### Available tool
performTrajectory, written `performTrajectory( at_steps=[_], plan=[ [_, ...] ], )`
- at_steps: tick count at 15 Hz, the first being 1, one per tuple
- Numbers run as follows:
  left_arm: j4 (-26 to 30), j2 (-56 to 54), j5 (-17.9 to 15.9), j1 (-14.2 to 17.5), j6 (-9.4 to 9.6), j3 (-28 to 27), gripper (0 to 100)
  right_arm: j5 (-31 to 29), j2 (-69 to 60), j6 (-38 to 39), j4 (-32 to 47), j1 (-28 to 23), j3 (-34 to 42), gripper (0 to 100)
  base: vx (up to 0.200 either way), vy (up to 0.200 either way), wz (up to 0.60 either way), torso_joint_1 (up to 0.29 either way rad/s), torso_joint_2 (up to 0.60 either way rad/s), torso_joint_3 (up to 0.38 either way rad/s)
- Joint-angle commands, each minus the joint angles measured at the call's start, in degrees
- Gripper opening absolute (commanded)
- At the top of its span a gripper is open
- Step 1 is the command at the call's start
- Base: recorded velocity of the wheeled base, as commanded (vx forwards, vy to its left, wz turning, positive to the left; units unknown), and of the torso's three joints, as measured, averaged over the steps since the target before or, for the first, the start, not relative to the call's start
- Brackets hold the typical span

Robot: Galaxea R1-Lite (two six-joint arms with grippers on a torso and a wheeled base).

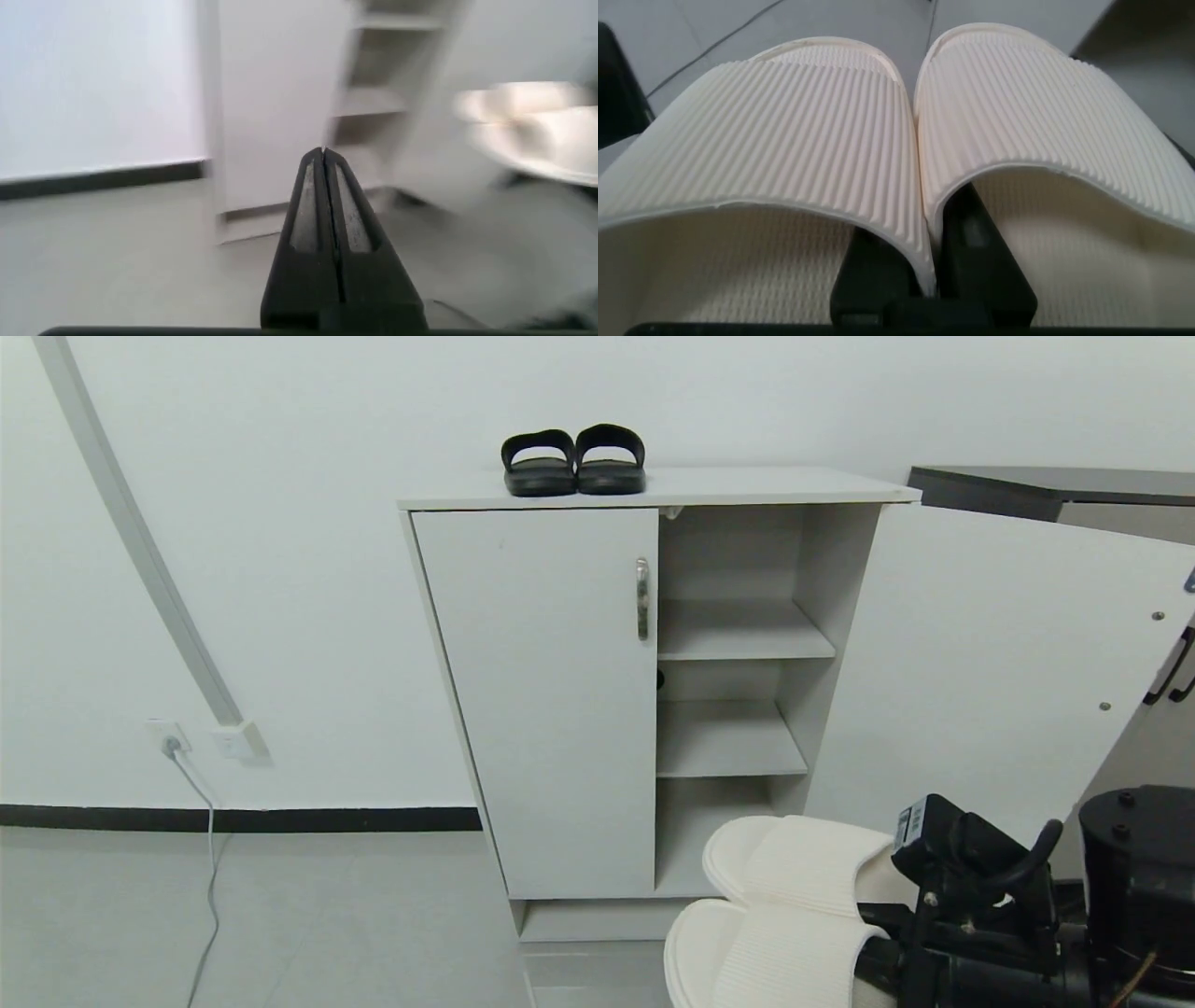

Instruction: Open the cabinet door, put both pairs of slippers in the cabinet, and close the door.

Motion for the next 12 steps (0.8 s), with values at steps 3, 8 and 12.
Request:
performTrajectory(
  at_steps=[3, 8, 12],
  plan=[
    [-6.6, -10.3, 5.3, 15.2, 2.34, 14.0, 0, -0.1, 1.2, 0.0, -0.1, -0.3, -0.3, 0, 0.000, 0.000, 0.00, 0.000, 0.00, 0.000],
    [-11.5, -15.3, 0.1, 13.9, 6.99, 19.9, 0, -1.3, 3.0, 0.2, -0.1, -0.2, -0.3, 0, 0.000, 0.000, 0.00, 0.000, 0.00, 0.000],
    [-11.6, -15.5, -1.9, 13.9, 7.26, 19.9, 0, -15.1, 8.6, 11.1, -1.8, 3.5, -2.9, 0, 0.000, 0.000, 0.00, 0.000, 0.00, 0.000]
  ],
)
